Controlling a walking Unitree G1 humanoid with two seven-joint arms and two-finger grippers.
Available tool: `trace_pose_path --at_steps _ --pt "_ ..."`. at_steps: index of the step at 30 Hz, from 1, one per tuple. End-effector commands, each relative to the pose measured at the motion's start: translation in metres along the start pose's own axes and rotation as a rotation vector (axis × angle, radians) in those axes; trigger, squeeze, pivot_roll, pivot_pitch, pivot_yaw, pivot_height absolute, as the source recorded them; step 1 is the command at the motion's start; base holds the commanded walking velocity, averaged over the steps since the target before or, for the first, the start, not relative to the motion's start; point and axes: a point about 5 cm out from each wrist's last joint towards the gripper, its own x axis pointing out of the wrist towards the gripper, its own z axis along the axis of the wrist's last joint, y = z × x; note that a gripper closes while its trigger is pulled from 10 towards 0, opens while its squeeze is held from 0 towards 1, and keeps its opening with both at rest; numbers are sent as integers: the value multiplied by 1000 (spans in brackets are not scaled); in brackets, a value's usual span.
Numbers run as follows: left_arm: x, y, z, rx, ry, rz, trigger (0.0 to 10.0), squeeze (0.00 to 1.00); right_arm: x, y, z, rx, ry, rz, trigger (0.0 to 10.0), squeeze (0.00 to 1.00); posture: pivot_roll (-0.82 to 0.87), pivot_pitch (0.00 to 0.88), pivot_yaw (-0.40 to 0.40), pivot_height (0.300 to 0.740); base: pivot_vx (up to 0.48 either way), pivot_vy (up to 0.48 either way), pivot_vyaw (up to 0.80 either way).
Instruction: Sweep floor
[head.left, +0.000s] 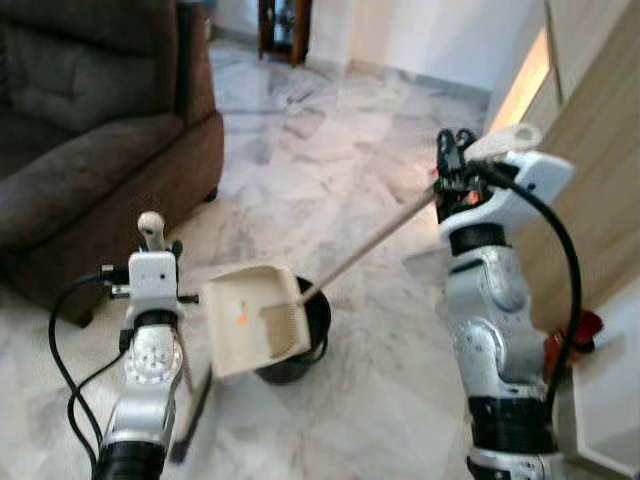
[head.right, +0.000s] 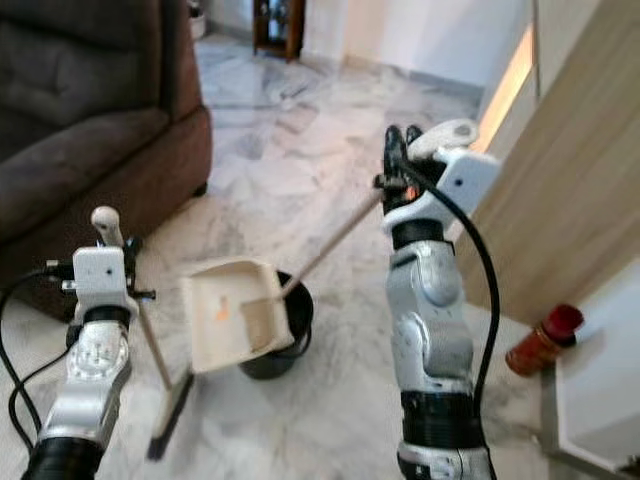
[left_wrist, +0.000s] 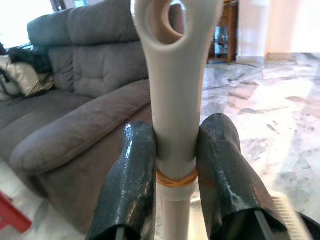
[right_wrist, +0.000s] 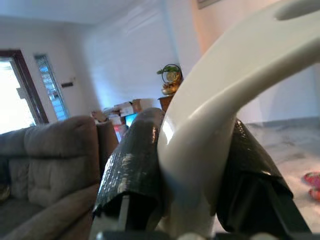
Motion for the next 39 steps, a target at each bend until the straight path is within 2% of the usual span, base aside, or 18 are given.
trace_pose_path --at_steps 1,6,39 --pt "2 -6 10 -3 -54 -14 10000 0 2 2 22 -3 -103 19 10000 0 44 32 -70 740 259 0 669" --pt "2 -6 10 -3 -54 -15 10000 0 2 3 21 -3 -100 21 10000 0 44 29 -70 740 260 0 661" --pt "2 -5 10 -4 -53 -13 10000 0 2 3 20 8 -95 16 10000 0 44 39 -70 740 259 0 0"
